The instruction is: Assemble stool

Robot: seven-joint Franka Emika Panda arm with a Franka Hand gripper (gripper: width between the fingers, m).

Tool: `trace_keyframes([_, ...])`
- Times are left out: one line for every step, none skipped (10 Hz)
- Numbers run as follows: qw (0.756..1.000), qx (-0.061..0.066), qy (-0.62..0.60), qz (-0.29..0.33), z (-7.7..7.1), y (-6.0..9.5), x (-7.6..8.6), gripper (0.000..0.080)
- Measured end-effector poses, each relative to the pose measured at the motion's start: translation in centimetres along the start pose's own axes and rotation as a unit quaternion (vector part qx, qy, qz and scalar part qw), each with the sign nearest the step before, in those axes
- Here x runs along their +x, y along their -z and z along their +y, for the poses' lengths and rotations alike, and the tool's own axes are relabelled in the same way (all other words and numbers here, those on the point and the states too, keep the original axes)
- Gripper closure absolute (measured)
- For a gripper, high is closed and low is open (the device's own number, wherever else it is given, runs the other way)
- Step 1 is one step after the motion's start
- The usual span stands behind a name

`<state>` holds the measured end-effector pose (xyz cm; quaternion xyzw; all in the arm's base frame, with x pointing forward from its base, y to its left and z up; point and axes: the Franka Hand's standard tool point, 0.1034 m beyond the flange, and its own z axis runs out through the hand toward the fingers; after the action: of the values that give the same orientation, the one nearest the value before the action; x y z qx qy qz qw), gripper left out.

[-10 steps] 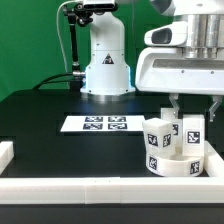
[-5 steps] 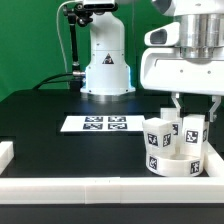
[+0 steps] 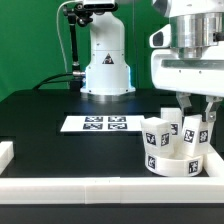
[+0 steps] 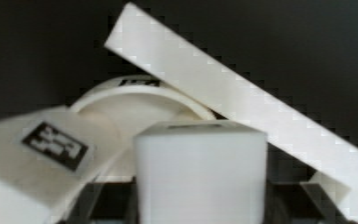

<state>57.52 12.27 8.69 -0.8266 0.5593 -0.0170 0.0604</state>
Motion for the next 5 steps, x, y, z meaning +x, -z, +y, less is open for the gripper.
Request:
trace_keyframes([0.999,0.007,-0.042,-0.006,-0.09,0.00,0.00,0.0465])
trace_keyframes([0.995,0.014,-0.099,-0.013,-0.24,0.01,-0.21,0.0465])
trace_keyframes([0.992,0.014,-0.128,-0.014,-0.29,-0.02,-0.53,0.0465])
trace_keyframes([0.987,0.014,-0.159,-0.016,-0.28,-0.02,-0.51,0.0465])
trace_keyframes([0.983,0.014,-0.183,-0.017,-0.28,-0.03,-0.52,0.0465])
